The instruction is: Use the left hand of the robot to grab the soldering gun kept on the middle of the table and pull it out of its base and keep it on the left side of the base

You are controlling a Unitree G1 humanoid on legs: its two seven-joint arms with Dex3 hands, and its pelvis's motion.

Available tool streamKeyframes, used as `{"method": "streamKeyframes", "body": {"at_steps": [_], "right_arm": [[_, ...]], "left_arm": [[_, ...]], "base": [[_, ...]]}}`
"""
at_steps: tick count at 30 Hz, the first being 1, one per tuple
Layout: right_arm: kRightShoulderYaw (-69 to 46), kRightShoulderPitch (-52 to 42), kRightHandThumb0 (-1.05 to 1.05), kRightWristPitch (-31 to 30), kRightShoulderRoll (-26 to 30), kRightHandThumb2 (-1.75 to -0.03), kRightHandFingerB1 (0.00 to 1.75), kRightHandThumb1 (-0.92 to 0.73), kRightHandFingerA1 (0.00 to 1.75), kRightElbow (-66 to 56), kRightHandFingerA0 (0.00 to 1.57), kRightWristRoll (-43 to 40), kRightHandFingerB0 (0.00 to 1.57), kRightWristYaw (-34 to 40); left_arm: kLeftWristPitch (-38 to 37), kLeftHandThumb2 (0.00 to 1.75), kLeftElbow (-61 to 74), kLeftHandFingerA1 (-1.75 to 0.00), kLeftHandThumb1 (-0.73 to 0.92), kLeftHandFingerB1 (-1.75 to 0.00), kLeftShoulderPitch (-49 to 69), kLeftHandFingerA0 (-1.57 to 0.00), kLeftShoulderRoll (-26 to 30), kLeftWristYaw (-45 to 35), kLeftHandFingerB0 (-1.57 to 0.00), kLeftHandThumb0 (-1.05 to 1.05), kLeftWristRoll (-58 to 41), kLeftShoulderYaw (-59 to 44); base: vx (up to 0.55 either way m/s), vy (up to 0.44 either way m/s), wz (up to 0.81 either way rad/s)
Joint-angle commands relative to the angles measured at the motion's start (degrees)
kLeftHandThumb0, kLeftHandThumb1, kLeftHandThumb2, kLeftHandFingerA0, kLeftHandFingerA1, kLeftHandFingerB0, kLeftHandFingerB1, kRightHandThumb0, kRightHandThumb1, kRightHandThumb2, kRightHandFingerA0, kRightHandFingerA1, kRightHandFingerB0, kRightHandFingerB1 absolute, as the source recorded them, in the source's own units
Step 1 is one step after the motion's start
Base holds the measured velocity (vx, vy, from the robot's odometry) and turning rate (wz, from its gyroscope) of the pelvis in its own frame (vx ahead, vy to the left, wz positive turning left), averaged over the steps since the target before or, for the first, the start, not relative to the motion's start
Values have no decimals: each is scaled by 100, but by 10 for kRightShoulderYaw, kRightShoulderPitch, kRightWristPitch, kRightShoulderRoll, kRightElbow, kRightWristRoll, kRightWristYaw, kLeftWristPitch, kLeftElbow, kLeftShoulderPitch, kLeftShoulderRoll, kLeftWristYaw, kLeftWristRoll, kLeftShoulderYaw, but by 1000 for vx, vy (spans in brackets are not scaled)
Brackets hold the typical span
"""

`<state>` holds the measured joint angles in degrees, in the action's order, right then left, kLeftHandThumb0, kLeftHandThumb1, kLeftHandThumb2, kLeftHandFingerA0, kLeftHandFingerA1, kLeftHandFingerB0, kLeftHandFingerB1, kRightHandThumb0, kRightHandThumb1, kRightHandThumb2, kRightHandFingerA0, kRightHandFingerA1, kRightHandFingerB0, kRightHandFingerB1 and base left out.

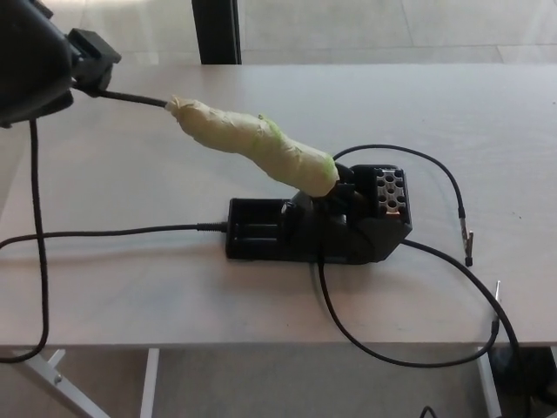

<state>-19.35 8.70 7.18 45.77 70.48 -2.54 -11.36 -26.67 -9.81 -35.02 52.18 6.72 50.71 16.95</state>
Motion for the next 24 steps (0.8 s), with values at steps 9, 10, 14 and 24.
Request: {"method": "streamKeyframes", "body": {"at_steps": [9,10,14,24], "right_arm": [[-4,4,-65,10,17,-62,45,-74,59,0,72,-5,56,5],[-5,4,-65,9,17,-62,45,-74,59,-1,72,-5,56,5],[8,2,-67,13,22,-62,45,-73,59,0,72,7,53,2],[7,5,-67,11,24,-61,44,-72,59,1,71,2,50,-3]], "left_arm": [[80,104,52,-175,52,-134,1,-98,-86,-133,-77,-18,-41,-15],[85,104,52,-175,52,-134,-1,-98,-94,-135,-77,-18,-42,-16],[149,70,92,-134,63,-76,-4,-93,-124,-209,-44,-39,-34,-17],[217,91,176,-62,51,-41,-17,-20,-151,-346,-2,-72,8,4]], "base": [[0,0,0],[0,0,0],[0,0,0],[0,0,0]]}}
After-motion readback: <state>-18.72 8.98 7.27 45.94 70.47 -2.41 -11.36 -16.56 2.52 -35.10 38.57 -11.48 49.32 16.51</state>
